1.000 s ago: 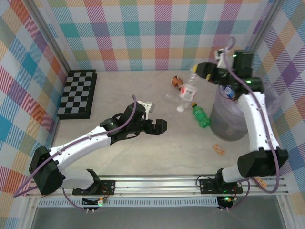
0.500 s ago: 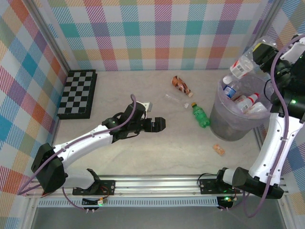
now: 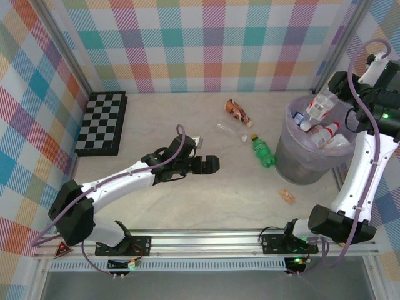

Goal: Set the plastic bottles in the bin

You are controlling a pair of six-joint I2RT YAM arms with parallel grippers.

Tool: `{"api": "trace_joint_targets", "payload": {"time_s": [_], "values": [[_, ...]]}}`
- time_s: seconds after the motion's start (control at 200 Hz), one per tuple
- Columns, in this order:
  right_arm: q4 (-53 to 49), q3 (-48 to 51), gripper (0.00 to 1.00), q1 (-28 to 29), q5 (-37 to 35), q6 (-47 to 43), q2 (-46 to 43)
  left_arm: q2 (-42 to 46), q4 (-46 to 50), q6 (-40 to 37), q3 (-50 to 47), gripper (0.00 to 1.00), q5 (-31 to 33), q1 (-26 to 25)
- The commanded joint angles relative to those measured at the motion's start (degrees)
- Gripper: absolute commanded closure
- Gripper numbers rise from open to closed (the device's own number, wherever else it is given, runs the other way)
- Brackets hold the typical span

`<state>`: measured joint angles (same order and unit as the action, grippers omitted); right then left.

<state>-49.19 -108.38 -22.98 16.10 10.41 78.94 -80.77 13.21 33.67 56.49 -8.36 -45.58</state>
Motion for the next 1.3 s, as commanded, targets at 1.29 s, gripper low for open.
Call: {"api": "trace_joint_targets", "payload": {"time_s": [1.29], "values": [[-4.16,10.08,0.21,-1.37,-6.0,5.4,-6.44,-1.38,-3.78,1.62,-1.97,0.03,-1.1,1.02]]}}
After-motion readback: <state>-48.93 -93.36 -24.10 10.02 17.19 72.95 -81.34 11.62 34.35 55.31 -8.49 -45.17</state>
